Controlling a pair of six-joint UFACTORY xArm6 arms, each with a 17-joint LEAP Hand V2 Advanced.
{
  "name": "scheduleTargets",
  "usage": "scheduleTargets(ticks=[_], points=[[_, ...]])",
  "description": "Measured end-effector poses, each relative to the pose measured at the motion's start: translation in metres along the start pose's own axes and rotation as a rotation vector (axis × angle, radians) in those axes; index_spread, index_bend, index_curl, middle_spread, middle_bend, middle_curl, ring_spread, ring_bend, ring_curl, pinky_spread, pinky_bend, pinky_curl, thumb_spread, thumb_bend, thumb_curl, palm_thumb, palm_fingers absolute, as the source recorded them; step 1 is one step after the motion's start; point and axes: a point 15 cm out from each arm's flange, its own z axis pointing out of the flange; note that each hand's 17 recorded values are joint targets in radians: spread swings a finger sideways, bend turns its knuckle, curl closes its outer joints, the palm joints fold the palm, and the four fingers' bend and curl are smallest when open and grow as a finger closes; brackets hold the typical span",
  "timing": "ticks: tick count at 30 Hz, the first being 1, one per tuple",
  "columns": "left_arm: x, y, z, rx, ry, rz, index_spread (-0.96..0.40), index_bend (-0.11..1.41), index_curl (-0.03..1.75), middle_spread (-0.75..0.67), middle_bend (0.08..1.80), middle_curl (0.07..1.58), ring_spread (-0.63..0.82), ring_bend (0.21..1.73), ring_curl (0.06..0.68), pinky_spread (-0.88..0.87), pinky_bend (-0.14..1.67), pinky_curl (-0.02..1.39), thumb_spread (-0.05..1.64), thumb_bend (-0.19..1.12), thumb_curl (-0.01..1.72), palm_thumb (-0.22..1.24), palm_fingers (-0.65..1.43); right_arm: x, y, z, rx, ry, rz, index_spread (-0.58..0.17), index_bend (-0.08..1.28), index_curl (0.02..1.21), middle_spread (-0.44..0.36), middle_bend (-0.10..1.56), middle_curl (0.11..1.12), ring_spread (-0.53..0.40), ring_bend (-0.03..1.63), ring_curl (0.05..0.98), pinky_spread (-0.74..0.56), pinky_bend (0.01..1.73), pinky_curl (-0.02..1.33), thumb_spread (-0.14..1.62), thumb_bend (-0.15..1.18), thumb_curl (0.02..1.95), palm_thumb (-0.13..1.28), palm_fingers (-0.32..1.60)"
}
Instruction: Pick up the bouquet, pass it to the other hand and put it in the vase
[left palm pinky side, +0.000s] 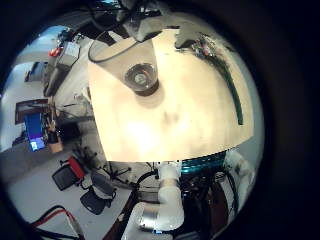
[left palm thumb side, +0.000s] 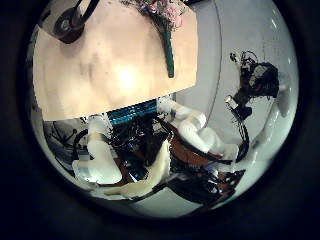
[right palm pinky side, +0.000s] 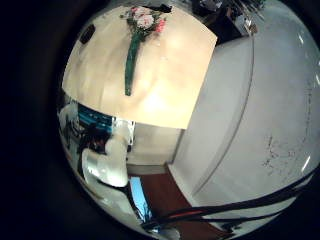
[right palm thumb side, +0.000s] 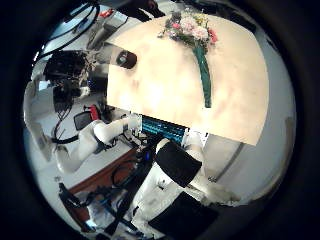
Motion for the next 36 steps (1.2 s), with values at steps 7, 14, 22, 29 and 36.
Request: scheduleTargets(ticks=[7, 14, 22, 29, 36], points=[[0.002, 0.001, -0.004, 0.002, -0.004, 0.009, 0.09, 0.16, 0.30, 0.49, 0.20, 0.30, 0.62, 0.47, 0.235, 0.67, 0.42, 0.21, 1.05, -0.02, 0.29, 0.22, -0.02, 0.006, -0.012, -0.005, 0.008, -0.011, -0.014, -0.361, 0.16, 0.27, 0.023, 0.20, 0.34, 0.122, 0.54, 0.226, 0.38, 0.50, 0.31, 1.20, -0.02, 0.31, 0.40, 0.22], [-0.002, 0.004, 0.001, -0.017, 0.014, 0.016, 0.09, 0.16, 0.30, 0.49, 0.19, 0.31, 0.62, 0.47, 0.230, 0.67, 0.42, 0.20, 1.05, -0.02, 0.29, 0.22, -0.02, 0.007, -0.033, -0.018, 0.007, -0.036, -0.015, -0.361, 0.16, 0.27, 0.022, 0.21, 0.35, 0.120, 0.55, 0.223, 0.37, 0.50, 0.30, 1.21, -0.02, 0.30, 0.39, 0.22], [0.000, -0.007, -0.001, -0.057, -0.021, 0.151, 0.08, 0.19, 0.33, 0.48, 0.19, 0.30, 0.62, 0.44, 0.221, 0.67, 0.40, 0.19, 1.06, -0.02, 0.30, 0.23, 0.02, 0.025, -0.046, -0.019, 0.010, -0.087, 0.195, -0.287, 0.14, 0.25, -0.006, 0.29, 0.37, 0.040, 0.68, 0.242, 0.33, 0.59, 0.30, 1.21, -0.02, 0.30, 0.36, 0.43], [0.003, -0.021, 0.001, -0.097, -0.023, 0.265, 0.08, 0.19, 0.34, 0.48, 0.18, 0.30, 0.62, 0.44, 0.219, 0.68, 0.39, 0.18, 1.07, -0.02, 0.29, 0.23, 0.02, 0.074, -0.072, 0.011, 0.007, -0.178, 0.451, -0.222, 0.16, 0.25, -0.025, 0.37, 0.40, -0.074, 0.82, 0.275, 0.19, 0.66, 0.29, 1.17, -0.03, 0.30, 0.32, 0.53], [-0.002, -0.023, 0.003, -0.098, -0.015, 0.326, 0.08, 0.18, 0.35, 0.48, 0.18, 0.29, 0.63, 0.43, 0.218, 0.68, 0.38, 0.18, 1.08, -0.02, 0.29, 0.23, 0.01, 0.071, -0.078, 0.096, -0.110, -0.253, 0.540, -0.197, 0.18, 0.27, -0.037, 0.43, 0.42, -0.128, 0.88, 0.293, 0.11, 0.71, 0.28, 1.15, -0.02, 0.31, 0.32, 0.51]])
